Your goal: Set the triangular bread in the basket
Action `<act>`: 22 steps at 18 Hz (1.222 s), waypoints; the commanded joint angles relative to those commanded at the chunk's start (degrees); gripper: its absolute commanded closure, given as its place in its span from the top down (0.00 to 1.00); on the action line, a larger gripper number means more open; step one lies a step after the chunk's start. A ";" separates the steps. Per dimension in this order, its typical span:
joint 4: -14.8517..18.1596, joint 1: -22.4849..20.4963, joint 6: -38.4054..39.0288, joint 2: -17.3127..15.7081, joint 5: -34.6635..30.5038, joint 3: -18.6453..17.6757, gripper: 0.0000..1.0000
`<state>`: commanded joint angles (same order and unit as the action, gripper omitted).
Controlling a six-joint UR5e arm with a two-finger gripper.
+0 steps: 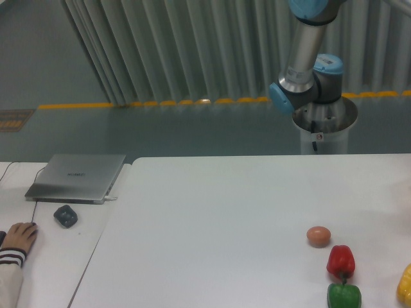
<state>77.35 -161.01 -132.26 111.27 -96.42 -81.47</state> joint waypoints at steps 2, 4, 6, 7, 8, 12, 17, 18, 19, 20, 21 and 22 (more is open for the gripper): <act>-0.09 -0.62 -0.54 0.09 0.18 0.00 0.77; -0.18 -0.80 0.25 0.00 1.31 -0.18 1.00; -0.18 -0.80 0.34 -0.09 1.76 -0.09 1.00; -0.18 -0.71 0.34 -0.17 1.76 -0.09 1.00; -0.18 -0.71 0.34 -0.35 1.76 -0.09 1.00; 0.17 -0.10 4.72 -1.23 4.39 -0.09 1.00; 0.35 2.18 14.03 -2.02 8.08 -0.18 1.00; 0.17 3.32 16.57 -2.02 8.09 -0.18 1.00; 0.00 4.90 18.95 -2.02 7.83 -0.26 1.00; -0.09 6.22 21.15 -2.11 7.74 -0.18 1.00; -0.09 7.28 23.00 -2.02 7.74 -0.26 1.00; -0.27 8.25 24.23 -2.02 7.65 -0.61 1.00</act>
<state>77.08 -152.76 -108.03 109.25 -88.77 -82.09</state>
